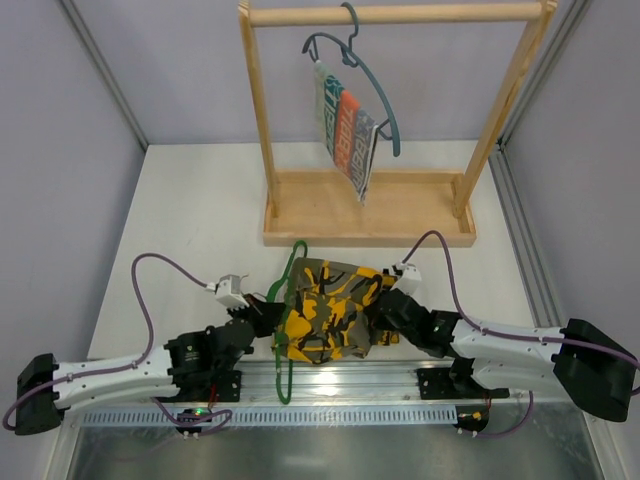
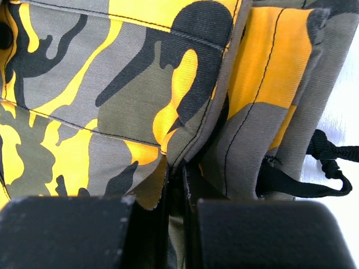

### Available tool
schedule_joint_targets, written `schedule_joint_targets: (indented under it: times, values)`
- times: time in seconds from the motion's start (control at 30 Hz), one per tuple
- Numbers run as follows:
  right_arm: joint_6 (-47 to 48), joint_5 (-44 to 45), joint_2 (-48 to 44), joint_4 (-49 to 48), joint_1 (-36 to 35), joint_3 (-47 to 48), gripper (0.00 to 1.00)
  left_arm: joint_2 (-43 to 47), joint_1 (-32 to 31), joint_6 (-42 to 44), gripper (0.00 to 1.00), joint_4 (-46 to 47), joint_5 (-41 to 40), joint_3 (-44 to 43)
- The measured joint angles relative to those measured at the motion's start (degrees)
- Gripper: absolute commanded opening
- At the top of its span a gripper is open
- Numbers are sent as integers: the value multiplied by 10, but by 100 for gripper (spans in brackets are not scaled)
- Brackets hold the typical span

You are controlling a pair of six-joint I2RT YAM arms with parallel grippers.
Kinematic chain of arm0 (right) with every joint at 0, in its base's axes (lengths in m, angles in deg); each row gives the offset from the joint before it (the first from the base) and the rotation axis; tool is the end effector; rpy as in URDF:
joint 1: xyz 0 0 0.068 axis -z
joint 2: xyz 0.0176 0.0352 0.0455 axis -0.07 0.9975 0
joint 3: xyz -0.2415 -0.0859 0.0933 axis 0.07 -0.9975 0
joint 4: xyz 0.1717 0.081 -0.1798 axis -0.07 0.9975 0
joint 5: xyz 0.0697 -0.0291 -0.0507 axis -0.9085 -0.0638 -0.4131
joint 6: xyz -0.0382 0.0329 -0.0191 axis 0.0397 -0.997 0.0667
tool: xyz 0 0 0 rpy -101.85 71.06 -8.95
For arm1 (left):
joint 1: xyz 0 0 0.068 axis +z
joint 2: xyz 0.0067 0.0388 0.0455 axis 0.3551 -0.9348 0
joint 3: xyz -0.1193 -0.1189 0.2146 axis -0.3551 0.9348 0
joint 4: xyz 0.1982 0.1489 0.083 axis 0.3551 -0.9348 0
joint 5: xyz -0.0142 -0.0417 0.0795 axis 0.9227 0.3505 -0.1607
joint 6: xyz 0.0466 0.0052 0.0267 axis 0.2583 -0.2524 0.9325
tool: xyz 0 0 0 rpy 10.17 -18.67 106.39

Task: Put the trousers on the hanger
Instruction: Place trousers on hanger

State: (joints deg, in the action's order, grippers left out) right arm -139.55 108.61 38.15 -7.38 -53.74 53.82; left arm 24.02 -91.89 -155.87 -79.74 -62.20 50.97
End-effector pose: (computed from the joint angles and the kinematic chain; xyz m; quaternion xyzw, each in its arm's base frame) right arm 0.1083 0.1458 0.1418 0.0614 0.8988 0.2295 0.3682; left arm 0.0658 -0.1171 0.1692 -0.1667 0.7950 -0.3496 0.4669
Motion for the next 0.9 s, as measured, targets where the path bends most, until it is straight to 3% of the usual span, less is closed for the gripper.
schedule_joint_targets:
  times: [0.13, 0.3, 0.63, 0.77, 0.9]
  values:
    - [-1, 0, -8, 2, 0, -1, 4, -16, 0, 2, 0, 36, -11, 7]
    - [17, 0, -16, 37, -1, 17, 4, 8, 0, -40, 0, -15, -30, 8]
    - [100, 43, -88, 188, -5, 180, 4, 1, 0, -155, 0, -122, -43, -5]
    - [117, 68, -115, 219, 42, 186, 4, -46, -11, -204, 0, -152, -45, -34]
    - [106, 57, -132, 233, 141, 119, 4, -60, -29, -242, 0, -159, -41, -51]
